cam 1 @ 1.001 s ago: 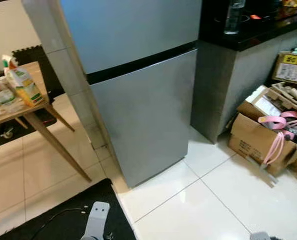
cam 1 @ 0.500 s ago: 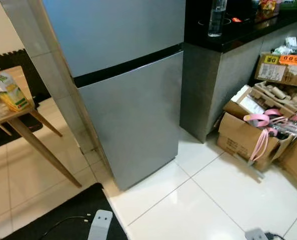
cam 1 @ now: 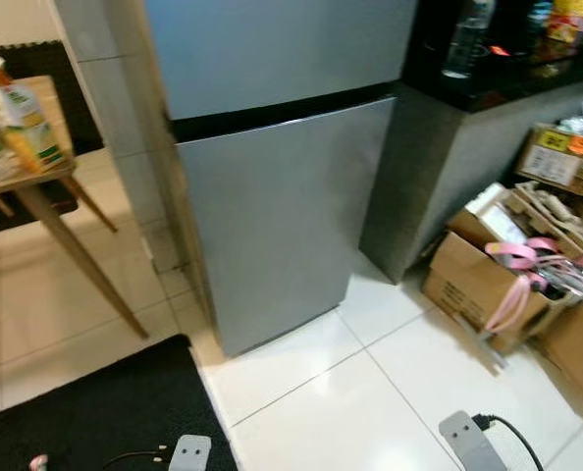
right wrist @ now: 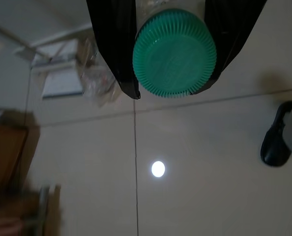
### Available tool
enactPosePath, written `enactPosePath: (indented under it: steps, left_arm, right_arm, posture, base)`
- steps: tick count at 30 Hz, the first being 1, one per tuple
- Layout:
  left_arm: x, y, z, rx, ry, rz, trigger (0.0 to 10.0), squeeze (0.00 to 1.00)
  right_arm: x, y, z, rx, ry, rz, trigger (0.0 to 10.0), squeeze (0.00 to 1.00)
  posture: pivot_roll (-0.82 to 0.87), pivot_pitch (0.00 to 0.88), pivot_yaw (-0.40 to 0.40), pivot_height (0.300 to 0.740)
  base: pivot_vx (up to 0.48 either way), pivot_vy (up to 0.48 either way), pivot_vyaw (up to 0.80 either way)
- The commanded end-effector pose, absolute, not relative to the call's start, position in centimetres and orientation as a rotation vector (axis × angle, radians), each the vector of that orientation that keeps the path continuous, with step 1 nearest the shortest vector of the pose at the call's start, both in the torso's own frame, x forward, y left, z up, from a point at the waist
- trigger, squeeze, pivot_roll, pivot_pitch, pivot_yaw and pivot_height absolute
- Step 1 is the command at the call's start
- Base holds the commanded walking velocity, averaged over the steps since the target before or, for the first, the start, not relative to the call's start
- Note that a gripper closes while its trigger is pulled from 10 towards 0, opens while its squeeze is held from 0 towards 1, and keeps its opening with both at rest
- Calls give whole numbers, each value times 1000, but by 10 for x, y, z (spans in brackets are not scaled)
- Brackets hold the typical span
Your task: Restocking fridge
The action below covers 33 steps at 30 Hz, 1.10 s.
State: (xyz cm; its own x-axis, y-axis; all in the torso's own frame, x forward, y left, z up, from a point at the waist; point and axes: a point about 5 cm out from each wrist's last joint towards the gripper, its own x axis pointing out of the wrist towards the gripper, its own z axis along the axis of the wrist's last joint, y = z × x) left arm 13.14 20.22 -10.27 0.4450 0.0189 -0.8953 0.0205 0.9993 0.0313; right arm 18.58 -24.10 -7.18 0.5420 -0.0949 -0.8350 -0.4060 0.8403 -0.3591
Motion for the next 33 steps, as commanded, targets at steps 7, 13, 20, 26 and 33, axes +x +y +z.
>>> enactPosePath:
  steps: [7, 13, 20, 26, 33]
  left_arm:
    - [126, 208, -103, 46, 1118, 14, 10000, 0]
    - [133, 212, -100, 49, 1098, 24, 10000, 0]
    - [138, 214, -98, 70, 1088, 13, 10000, 0]
    - [146, 228, -93, 12, 1044, 127, 10000, 0]
    - [138, 220, -97, 55, 1068, 47, 10000, 0]
  right_arm:
    - [180, -244, -74, -538, 1011, 171, 10000, 0]
    - [181, -242, -74, -536, 1012, 173, 10000, 0]
    - [186, -234, -74, -529, 992, 188, 10000, 0]
    - [187, -227, -75, -544, 991, 234, 10000, 0]
    - [190, -236, -71, -550, 986, 215, 10000, 0]
  posture:
    - [-34, 0, -65, 740]
    - [-27, 0, -67, 740]
    - [-25, 6, -73, 740]
    - [18, 7, -130, 740]
    - [-5, 10, -88, 740]
  base:
    - [0, 0, 0]
    - [0, 0, 0]
    - [0, 0, 0]
    - [0, 0, 0]
    - [0, 0, 0]
